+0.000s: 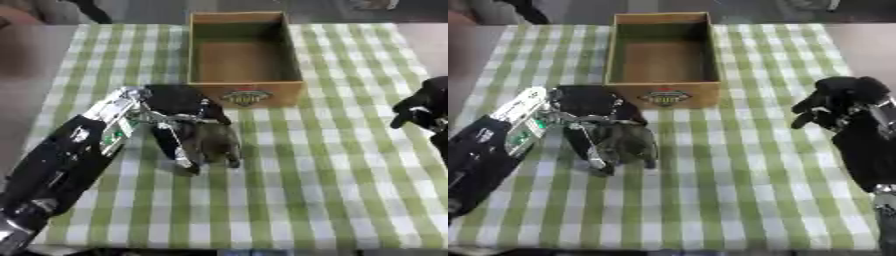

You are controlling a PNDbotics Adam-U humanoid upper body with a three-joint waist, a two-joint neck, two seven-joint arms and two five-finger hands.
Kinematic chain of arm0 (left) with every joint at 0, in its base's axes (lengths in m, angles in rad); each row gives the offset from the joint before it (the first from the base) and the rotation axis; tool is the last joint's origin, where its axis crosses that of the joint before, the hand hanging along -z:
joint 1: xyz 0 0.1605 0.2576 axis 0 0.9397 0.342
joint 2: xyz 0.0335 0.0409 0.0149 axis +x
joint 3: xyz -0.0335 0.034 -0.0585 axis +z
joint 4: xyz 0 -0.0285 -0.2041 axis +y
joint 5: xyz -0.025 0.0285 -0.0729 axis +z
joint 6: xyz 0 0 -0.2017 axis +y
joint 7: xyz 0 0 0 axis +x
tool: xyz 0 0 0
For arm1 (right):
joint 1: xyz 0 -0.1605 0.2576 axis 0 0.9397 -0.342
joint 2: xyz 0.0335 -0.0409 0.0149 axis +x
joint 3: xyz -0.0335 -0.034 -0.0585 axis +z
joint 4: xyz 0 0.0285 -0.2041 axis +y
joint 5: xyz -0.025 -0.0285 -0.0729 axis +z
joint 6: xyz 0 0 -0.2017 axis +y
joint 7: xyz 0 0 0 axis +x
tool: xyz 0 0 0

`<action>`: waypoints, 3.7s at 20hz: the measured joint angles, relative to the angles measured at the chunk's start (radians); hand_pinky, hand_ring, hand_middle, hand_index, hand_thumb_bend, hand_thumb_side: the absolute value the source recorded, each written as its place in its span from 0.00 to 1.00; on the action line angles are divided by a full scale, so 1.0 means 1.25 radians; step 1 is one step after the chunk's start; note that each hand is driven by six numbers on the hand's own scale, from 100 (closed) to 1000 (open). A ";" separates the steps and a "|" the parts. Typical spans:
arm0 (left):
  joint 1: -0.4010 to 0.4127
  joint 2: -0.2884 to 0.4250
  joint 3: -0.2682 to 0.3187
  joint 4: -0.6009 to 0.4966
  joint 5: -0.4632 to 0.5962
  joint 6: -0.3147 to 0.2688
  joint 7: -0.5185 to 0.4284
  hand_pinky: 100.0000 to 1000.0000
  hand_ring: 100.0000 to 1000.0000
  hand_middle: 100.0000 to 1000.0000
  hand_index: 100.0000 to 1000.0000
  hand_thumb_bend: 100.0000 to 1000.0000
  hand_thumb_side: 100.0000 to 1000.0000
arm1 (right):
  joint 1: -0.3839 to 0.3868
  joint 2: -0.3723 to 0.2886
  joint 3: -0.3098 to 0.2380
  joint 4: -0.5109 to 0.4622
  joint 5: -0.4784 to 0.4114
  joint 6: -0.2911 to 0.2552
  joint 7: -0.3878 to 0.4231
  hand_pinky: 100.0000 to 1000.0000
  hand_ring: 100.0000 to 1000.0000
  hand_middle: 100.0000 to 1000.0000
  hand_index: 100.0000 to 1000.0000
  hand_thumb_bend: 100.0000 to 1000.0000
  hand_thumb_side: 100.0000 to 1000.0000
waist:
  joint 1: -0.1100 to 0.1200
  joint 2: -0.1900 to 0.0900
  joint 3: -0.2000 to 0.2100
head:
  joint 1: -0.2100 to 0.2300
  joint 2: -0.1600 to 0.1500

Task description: Pick up objects on the table and place them in the box.

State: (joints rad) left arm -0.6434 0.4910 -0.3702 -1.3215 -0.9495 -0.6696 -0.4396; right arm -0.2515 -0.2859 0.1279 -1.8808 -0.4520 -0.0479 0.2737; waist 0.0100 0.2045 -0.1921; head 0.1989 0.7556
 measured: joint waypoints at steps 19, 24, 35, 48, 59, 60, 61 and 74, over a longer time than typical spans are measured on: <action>0.002 -0.014 0.026 0.020 0.054 0.001 -0.001 0.30 0.27 0.33 0.69 0.21 0.25 | 0.000 0.000 0.002 0.000 0.000 0.000 0.000 0.46 0.56 0.48 0.66 0.00 0.70 | -0.003 0.000 0.001 | 0.001 0.000; 0.007 -0.014 0.037 0.012 0.106 0.018 -0.018 0.23 0.16 0.22 0.55 0.11 0.22 | 0.000 0.000 0.002 0.000 0.000 0.000 0.000 0.46 0.56 0.48 0.66 0.00 0.70 | -0.005 0.001 0.002 | 0.001 0.000; 0.007 -0.012 0.085 -0.038 0.243 0.045 -0.045 0.20 0.12 0.18 0.52 0.00 0.30 | 0.000 0.000 0.002 0.000 0.000 0.000 0.000 0.46 0.56 0.48 0.66 0.00 0.69 | -0.006 0.001 0.005 | 0.000 0.000; 0.004 0.012 0.129 -0.063 0.396 0.097 -0.097 0.20 0.11 0.17 0.51 0.00 0.39 | 0.000 0.000 0.002 0.000 0.000 -0.001 0.000 0.46 0.56 0.48 0.66 0.00 0.69 | -0.009 0.001 0.006 | 0.000 0.000; -0.095 0.038 0.151 -0.038 0.430 0.094 -0.094 0.21 0.13 0.19 0.53 0.09 0.11 | -0.002 0.000 0.006 0.000 0.000 0.003 0.005 0.46 0.56 0.48 0.66 0.00 0.70 | -0.007 0.004 -0.012 | 0.009 -0.001; -0.109 0.040 0.153 -0.026 0.427 0.089 -0.089 0.21 0.12 0.19 0.53 0.09 0.11 | -0.003 0.000 0.007 0.000 0.000 0.004 0.006 0.46 0.56 0.48 0.66 0.00 0.70 | -0.006 0.005 -0.017 | 0.012 -0.001; -0.123 0.043 0.154 -0.013 0.424 0.084 -0.084 0.21 0.13 0.19 0.53 0.09 0.11 | -0.003 0.000 0.008 0.000 0.000 0.004 0.007 0.46 0.56 0.48 0.66 0.00 0.71 | -0.005 0.005 -0.021 | 0.015 -0.001; -0.245 0.043 0.205 0.179 0.317 0.010 -0.010 0.24 0.14 0.21 0.55 0.07 0.08 | -0.020 0.007 0.027 0.000 0.000 0.013 0.027 0.45 0.56 0.48 0.66 0.00 0.74 | 0.009 0.034 -0.079 | 0.049 -0.023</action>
State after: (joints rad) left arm -0.9494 0.5447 -0.1135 -1.0974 -0.5539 -0.6566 -0.4525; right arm -0.2770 -0.2778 0.1621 -1.8807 -0.4515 -0.0315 0.3068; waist 0.0218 0.2468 -0.2908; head 0.2607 0.7265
